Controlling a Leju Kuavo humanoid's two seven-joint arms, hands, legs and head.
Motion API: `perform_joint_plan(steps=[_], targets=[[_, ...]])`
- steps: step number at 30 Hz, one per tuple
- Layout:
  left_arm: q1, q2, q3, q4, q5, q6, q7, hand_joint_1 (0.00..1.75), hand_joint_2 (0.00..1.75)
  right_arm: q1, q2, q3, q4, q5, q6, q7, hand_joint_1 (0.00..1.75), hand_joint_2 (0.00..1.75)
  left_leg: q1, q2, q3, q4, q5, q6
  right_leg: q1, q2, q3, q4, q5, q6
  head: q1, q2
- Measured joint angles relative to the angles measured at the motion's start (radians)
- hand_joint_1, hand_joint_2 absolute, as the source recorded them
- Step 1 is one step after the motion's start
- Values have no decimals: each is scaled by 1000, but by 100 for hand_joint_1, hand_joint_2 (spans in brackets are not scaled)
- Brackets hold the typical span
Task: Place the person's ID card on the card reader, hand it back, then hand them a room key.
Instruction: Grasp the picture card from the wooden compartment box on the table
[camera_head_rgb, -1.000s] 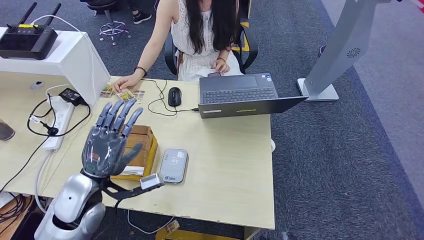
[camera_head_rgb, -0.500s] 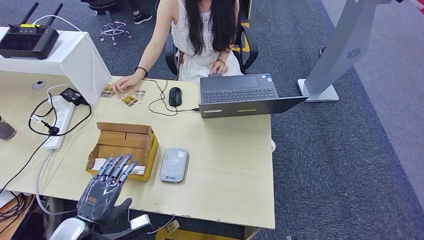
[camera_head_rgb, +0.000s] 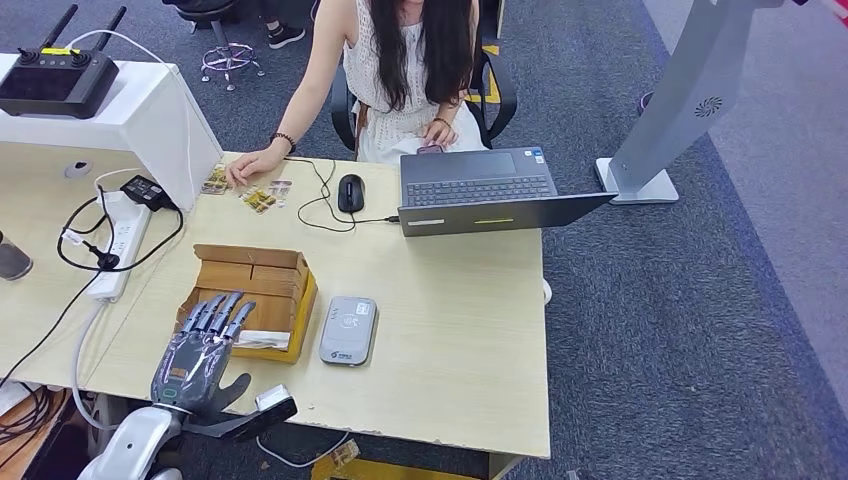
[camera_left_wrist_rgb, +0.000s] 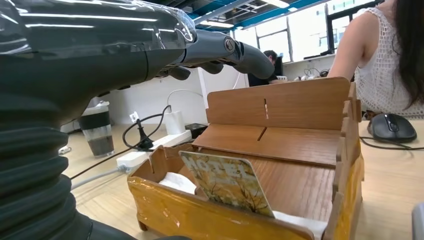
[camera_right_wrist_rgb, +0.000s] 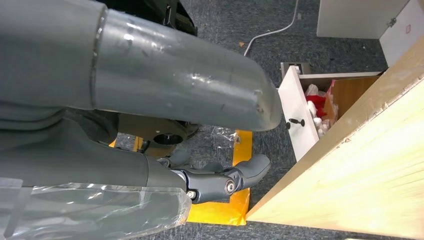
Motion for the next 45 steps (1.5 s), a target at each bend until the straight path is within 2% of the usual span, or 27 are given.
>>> perform_joint_plan(steps=[19,23,45], targets=[[-59,-53,33,87,-15,-1,-16,0,175,-8,0,0,0,8,2,3,0,0,0,0,0,0,0,0,0,0,0,0,0,0,0,0],[-64,-60,33,98,-18,-1,-25,175,175,-9,0,0,0,9,2,5,0,0,0,0,0,0,0,0,0,0,0,0,0,0,0,0],[-55,-63,33,102,11,-2,-46,175,175,-8,0,0,0,19,3,8,0,0,0,0,-1,0,0,0,0,0,-1,0,0,0,0,0]])
